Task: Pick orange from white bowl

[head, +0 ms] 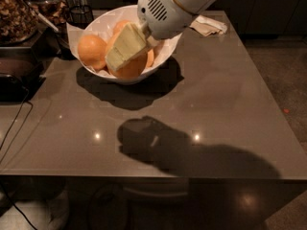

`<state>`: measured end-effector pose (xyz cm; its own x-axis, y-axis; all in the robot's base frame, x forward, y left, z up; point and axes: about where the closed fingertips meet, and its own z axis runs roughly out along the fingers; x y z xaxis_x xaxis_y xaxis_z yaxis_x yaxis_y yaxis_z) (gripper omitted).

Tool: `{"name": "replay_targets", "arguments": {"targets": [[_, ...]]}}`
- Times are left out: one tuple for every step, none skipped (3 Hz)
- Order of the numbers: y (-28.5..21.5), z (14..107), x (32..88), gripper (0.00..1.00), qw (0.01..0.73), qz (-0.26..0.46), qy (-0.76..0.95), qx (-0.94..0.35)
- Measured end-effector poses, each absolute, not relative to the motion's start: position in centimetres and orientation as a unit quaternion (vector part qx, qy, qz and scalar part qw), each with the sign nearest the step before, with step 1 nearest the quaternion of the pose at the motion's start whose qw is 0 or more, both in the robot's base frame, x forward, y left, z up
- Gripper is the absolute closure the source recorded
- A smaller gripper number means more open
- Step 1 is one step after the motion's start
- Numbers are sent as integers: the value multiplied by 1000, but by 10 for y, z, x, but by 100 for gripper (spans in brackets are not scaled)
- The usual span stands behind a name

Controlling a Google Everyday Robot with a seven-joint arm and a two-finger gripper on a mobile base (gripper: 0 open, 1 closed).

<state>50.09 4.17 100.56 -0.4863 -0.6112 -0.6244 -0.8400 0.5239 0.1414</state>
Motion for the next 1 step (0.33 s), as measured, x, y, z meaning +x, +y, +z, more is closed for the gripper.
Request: {"name": "replay_targets", "arguments": {"targets": [[42, 1003, 498, 100, 257, 219, 834, -435]]}}
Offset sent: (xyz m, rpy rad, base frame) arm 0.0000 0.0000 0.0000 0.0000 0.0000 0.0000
